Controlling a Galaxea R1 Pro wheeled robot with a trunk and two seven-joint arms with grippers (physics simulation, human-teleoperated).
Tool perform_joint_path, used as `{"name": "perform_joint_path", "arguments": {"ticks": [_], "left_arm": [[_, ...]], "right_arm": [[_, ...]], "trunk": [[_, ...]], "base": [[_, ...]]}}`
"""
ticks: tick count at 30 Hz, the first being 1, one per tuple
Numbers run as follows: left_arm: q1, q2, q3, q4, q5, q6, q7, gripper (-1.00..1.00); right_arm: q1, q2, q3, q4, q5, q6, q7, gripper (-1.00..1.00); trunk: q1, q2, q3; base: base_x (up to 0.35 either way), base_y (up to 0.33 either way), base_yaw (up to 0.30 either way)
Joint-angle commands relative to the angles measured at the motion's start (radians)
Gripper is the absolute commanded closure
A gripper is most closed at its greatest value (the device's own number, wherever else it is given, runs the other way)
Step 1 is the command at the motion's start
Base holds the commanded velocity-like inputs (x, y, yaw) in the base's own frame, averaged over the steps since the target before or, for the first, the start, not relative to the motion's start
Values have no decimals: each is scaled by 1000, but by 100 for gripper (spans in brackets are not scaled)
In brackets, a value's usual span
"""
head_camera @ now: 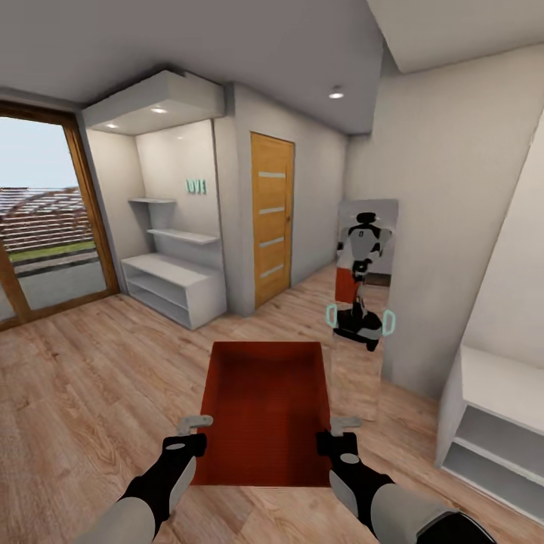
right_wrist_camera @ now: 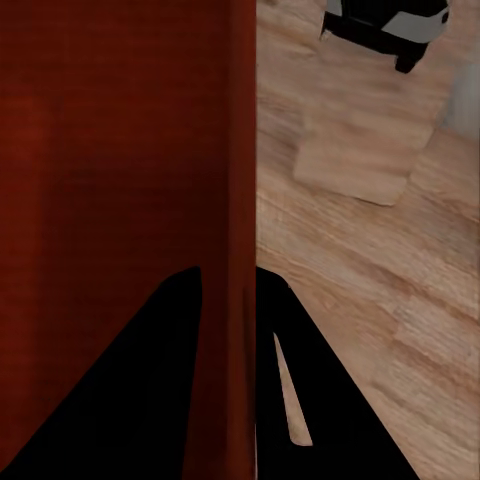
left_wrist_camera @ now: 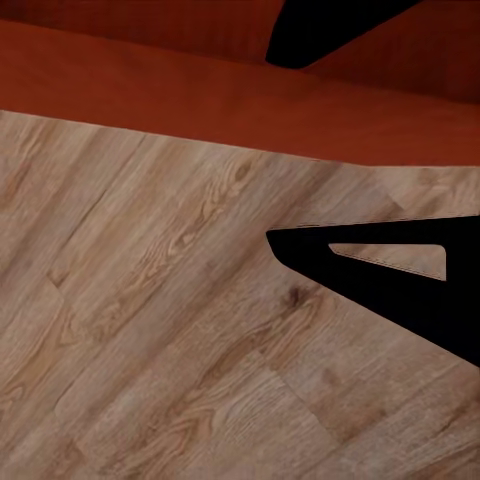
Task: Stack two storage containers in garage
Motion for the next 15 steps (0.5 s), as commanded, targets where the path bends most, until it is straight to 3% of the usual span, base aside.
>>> {"name": "perform_joint_path", "arguments": {"ticks": [1, 15], "left_arm": [[0, -1, 8, -1, -9, 6, 1, 100], [0, -1, 10, 4, -8, 6, 1, 100]], "right_arm": [[-1, 0, -13, 0, -6, -5, -2, 100], [-1, -1, -13, 0, -6, -5, -2, 100]], "trunk": [[1, -2, -1], [1, -2, 0]], "base": [[322, 0, 199], [322, 0, 27]]}}
